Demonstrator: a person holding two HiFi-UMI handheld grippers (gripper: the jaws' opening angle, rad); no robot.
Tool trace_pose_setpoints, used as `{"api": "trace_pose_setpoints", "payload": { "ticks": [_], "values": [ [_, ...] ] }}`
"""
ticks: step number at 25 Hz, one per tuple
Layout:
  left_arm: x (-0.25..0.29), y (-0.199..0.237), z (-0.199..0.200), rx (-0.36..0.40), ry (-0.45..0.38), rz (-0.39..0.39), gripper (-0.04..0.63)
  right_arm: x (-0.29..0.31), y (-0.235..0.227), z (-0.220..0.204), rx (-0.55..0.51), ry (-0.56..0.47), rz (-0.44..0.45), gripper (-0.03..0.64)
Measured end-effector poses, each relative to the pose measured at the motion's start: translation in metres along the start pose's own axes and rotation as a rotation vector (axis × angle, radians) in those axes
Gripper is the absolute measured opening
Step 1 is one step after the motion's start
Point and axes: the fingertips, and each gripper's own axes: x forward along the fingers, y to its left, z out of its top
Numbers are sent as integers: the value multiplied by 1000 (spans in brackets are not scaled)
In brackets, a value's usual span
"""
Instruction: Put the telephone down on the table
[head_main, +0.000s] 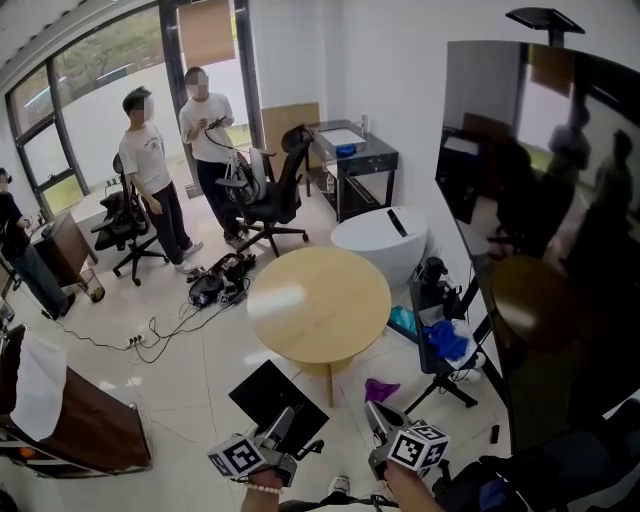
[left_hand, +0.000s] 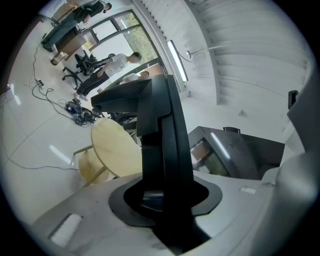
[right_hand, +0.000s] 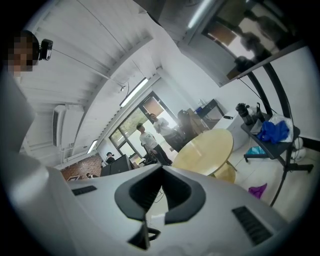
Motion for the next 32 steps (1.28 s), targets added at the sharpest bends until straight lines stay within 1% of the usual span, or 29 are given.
{"api": "trace_pose_setpoints", "payload": {
  "ticks": [4,9,12,22,28,32],
  "values": [
    [15,4,2,-4,5,4,166,9,-11,3,-4,16,-9,2],
    [33,19,2,-30,19,14,166,28,-24,9,-4,31,-19,2],
    [47,30,11,-32,35,16,166,43,-33,16,4,34,-28,2],
    [124,60,52,-21,114,-20,166,110,-66,60,2,18,-79,2],
    [164,74,75,-4,177,-43,166,147,-75,82,-2,21,-100,2],
    [184,90,82,-2,223,-49,166,165,-81,91,-4,22,-118,2]
  ]
}}
